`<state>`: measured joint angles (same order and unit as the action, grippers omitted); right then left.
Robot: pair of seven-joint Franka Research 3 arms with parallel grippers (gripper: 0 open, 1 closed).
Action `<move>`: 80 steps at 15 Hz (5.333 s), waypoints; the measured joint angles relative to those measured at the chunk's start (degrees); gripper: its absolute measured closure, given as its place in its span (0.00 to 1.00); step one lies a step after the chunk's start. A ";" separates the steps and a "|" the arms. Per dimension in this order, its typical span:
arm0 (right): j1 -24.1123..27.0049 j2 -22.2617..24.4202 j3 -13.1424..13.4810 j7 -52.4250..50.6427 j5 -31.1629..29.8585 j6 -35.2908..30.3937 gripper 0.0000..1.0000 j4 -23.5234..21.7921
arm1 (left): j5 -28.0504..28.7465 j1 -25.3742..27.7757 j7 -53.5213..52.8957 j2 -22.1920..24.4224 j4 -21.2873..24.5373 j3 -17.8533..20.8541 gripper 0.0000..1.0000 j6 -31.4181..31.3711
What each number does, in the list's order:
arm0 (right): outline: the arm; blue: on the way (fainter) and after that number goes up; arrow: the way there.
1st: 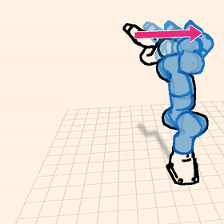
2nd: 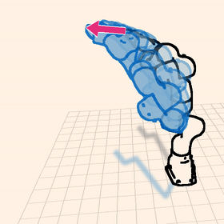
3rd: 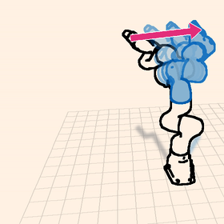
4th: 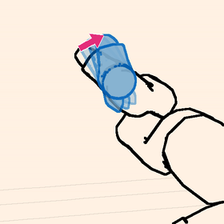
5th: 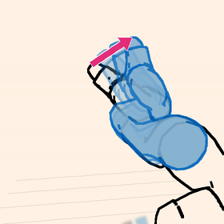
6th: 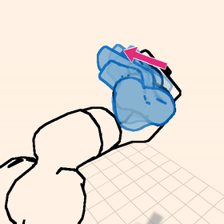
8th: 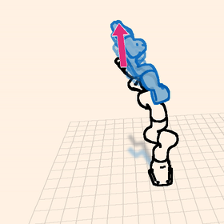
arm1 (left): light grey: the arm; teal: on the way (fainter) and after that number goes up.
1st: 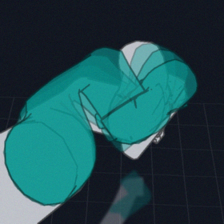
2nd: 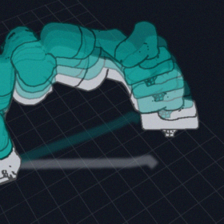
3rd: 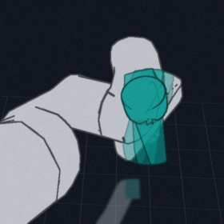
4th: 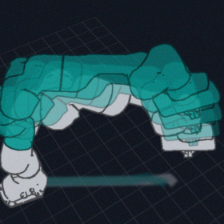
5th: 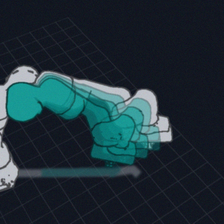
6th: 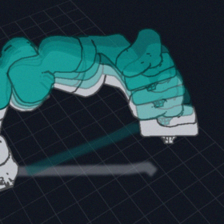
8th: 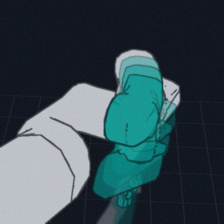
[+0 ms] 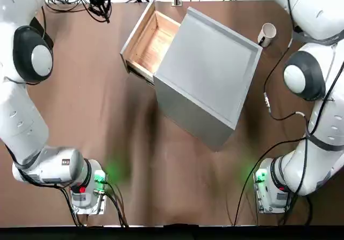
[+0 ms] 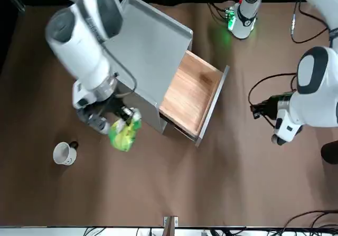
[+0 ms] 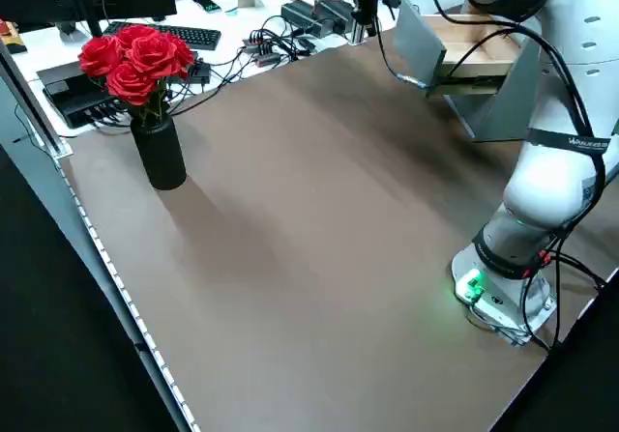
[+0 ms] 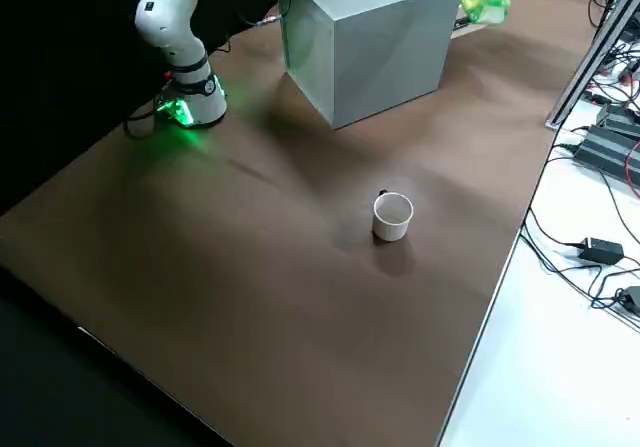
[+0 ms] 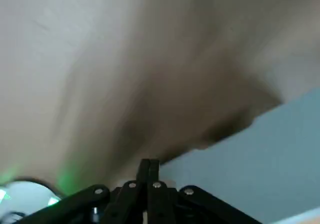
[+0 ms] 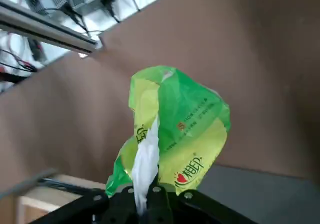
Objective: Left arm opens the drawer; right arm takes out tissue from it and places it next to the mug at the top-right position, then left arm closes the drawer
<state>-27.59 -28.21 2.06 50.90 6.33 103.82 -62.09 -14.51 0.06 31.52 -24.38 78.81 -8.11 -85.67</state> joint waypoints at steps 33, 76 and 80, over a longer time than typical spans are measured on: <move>29.01 -19.00 -0.49 -75.49 8.22 7.69 0.79 -12.88 | -23.06 -20.58 27.02 -9.08 0.08 -1.63 0.99 -9.32; 30.52 32.69 0.50 -55.39 -2.18 -17.17 0.00 -24.12 | -25.55 -19.49 33.76 -9.09 -0.74 -5.51 0.99 -8.40; 30.62 32.69 0.62 -55.38 -2.80 -17.14 0.00 -24.15 | -21.55 -14.84 33.87 -8.69 -2.90 -5.57 0.99 -8.44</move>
<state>3.03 4.48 2.69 -4.48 3.53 86.68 -86.25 -36.06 -14.78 65.39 -33.07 75.91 -13.67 -94.10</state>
